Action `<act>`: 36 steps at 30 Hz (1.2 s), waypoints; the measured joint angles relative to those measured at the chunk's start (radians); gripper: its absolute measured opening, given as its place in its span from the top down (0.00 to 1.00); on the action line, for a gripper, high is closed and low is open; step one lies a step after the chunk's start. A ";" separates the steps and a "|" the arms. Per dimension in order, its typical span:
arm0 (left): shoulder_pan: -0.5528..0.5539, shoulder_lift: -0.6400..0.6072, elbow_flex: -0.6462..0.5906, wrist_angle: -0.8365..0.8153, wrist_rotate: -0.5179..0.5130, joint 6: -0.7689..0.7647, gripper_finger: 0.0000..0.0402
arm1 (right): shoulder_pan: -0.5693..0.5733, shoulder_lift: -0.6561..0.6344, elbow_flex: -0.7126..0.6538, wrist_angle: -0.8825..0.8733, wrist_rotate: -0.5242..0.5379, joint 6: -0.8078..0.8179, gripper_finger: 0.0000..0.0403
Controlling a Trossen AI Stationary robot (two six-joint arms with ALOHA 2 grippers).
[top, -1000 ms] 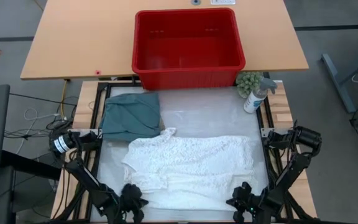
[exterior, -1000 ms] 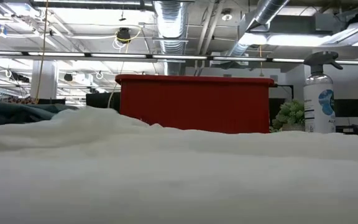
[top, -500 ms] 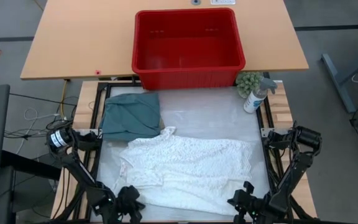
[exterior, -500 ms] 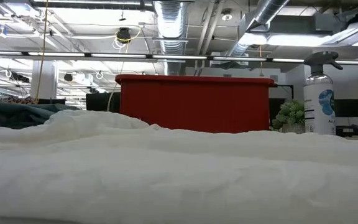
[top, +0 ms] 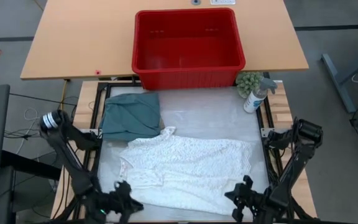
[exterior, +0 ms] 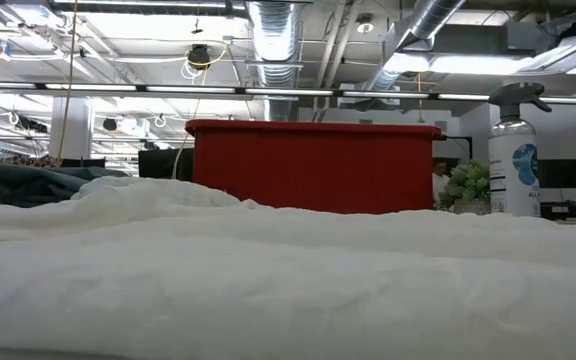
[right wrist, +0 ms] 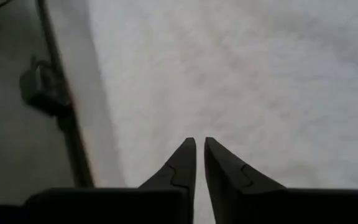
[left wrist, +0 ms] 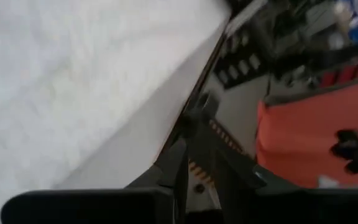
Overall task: Fold Laundry from Bin
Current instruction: Fold the white shirt in the red bin
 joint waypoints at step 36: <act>0.975 -0.483 -0.272 -0.468 0.606 0.908 0.48 | -0.917 -0.430 -0.005 -0.422 -0.523 -1.325 0.38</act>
